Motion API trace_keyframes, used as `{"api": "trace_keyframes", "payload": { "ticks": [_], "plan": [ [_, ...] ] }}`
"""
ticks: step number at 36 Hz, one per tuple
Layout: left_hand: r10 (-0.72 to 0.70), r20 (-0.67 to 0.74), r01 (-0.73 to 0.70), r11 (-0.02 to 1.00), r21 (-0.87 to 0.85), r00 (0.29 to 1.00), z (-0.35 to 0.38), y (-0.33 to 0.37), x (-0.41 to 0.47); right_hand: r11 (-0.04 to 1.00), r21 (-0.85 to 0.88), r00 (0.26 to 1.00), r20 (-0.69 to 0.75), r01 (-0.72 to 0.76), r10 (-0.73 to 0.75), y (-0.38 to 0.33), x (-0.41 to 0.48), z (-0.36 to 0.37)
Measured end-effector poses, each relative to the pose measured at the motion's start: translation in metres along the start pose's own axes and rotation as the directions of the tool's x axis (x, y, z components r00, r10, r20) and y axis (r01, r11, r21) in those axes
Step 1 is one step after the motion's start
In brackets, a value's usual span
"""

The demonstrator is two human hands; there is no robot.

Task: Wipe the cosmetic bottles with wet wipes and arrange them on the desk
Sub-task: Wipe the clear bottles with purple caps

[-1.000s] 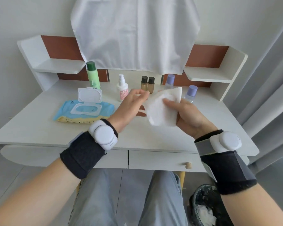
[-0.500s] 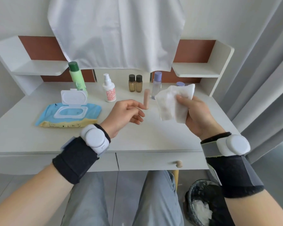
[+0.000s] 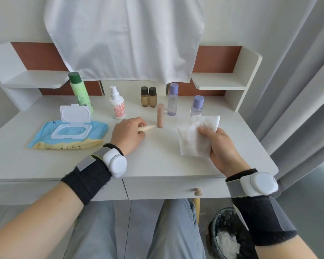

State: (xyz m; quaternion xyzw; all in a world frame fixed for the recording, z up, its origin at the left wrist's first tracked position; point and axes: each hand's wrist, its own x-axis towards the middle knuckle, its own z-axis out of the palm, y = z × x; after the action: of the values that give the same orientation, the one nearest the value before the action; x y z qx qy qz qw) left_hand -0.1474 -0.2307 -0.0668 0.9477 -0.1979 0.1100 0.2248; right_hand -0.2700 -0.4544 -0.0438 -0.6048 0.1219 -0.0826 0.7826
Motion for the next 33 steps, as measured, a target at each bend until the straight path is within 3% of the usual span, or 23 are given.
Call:
{"api": "trace_keyframes", "payload": {
  "ticks": [10,14,18,23,27,33],
  "plan": [
    [-0.081,-0.006,0.08,0.988,-0.133,0.997,0.022,0.005,0.033,0.999,-0.002,0.999,-0.026,-0.032,0.032,0.013,0.004,-0.001],
    [-0.203,0.101,0.226,0.909,-0.351,0.974,0.024,0.022,0.035,0.999,0.027,0.999,-0.031,-0.035,0.036,0.014,0.003,-0.003],
    [-0.171,0.112,0.191,0.959,-0.21,0.979,0.034,0.03,0.041,0.999,0.032,0.999,-0.029,-0.03,0.031,0.013,0.004,-0.003],
    [-0.099,0.015,0.099,0.993,-0.059,0.995,0.049,0.03,0.057,0.999,0.025,1.0,-0.006,-0.025,0.025,0.016,0.003,-0.004],
    [-0.197,-0.005,0.196,0.979,-0.061,0.98,0.049,0.024,0.075,0.999,0.039,1.0,0.006,-0.023,0.023,0.017,0.006,-0.005],
    [-0.237,-0.032,0.233,0.968,-0.097,0.971,0.048,0.021,0.082,0.999,0.037,1.0,-0.001,-0.013,0.013,0.017,0.006,-0.005]
  ]
}}
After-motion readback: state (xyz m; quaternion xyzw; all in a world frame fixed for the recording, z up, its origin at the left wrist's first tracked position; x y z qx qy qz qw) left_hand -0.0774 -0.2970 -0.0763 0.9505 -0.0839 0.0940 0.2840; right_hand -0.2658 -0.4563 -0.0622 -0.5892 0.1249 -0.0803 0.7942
